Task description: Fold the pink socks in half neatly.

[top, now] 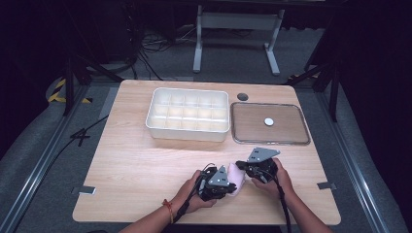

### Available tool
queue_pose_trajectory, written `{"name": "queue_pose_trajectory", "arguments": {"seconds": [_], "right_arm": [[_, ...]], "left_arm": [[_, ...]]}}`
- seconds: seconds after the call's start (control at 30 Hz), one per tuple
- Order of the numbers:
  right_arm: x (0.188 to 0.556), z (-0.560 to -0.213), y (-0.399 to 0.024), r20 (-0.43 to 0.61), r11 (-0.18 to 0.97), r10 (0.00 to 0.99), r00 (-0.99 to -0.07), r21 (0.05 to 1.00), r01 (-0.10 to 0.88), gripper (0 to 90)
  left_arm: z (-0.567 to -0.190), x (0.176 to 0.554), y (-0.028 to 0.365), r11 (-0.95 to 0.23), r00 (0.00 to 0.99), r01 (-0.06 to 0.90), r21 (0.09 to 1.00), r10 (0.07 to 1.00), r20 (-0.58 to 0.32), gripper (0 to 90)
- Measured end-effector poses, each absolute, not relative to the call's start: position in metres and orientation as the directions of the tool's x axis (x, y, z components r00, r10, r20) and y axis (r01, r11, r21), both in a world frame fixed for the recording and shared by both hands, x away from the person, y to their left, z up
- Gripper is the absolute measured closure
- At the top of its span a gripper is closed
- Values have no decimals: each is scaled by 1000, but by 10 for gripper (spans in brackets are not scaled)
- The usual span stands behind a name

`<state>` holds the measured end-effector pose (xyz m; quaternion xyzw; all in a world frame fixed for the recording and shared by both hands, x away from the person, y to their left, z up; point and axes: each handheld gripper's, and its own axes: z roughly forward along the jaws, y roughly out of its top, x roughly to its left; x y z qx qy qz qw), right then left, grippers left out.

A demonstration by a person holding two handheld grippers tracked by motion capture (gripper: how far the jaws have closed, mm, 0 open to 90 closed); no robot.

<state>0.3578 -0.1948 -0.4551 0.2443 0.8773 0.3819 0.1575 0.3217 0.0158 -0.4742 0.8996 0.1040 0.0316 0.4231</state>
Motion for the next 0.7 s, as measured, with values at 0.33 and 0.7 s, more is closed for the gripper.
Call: {"name": "queue_pose_trajectory", "arguments": {"seconds": [0.33,0.7], "right_arm": [[335,-454,-187,-95,664,440,-893,704,252,896],[345,-463,-191,-134,672,499,-856,683,284,899]], "left_arm": [[-473,322,15,-629,977,153,762,210,-22,849],[-472,321,14,-644,980,145,751,198,-20,850]]}}
